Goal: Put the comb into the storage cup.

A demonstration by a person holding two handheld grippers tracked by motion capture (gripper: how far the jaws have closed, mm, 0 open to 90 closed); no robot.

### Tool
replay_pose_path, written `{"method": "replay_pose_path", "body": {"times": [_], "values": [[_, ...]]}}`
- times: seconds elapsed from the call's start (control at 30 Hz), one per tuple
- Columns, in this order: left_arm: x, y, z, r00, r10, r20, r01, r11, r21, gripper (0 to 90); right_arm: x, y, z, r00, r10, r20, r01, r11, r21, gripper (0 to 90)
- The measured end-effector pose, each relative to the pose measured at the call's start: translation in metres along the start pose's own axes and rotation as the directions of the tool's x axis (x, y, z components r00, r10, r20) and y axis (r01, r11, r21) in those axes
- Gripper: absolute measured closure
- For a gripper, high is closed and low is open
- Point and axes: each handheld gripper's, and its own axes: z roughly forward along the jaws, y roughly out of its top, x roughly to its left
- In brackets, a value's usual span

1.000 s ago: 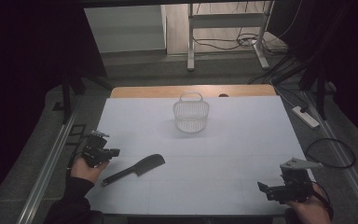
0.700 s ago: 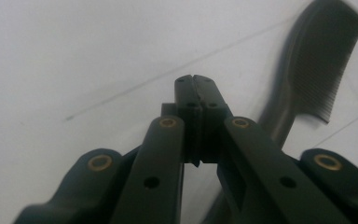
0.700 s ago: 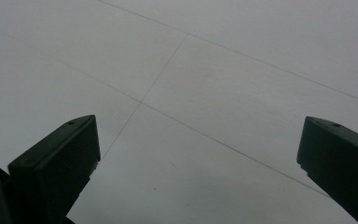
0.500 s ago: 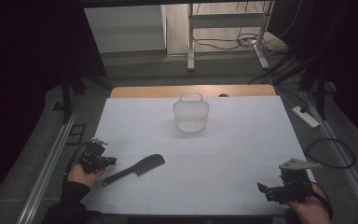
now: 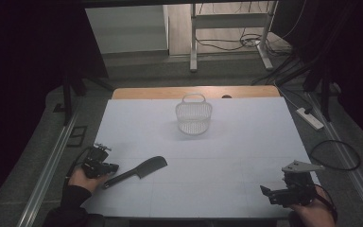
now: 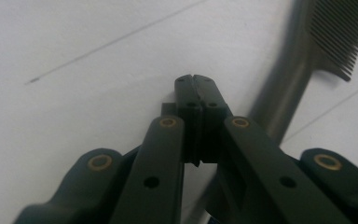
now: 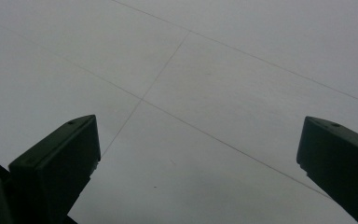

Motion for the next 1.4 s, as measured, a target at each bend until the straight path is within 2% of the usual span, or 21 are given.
{"method": "replay_pose_path", "body": {"times": [0.5,0.9,1.2,1.33,1.4], "values": [[-0.021,-0.003,-0.002,0.9982,0.053,-0.029,-0.051,0.9964,0.069,88.5,0.001,0.0,0.001,0.9999,-0.01,0.004,0.01,1.0,0.011,0.0],[-0.034,-0.003,0.0,0.9989,0.046,-0.009,-0.045,0.9946,0.094,88.5,0.001,0.001,0.001,0.9999,-0.014,0.004,0.014,1.0,0.015,0.0],[-0.039,-0.004,0.0,0.9993,0.037,0.005,-0.037,0.9944,0.099,88.5,0.002,0.001,0.002,0.9999,-0.016,0.005,0.016,1.0,0.017,0.0],[-0.038,-0.005,-0.001,0.9996,0.027,-0.006,-0.026,0.9955,0.091,88.3,0.002,0.001,0.002,0.9999,-0.016,0.005,0.016,1.0,0.018,0.0],[-0.038,-0.005,-0.003,0.9997,0.02,-0.012,-0.019,0.9974,0.07,85.5,0.002,0.001,0.002,0.9999,-0.016,0.005,0.016,1.0,0.018,0.0]]}}
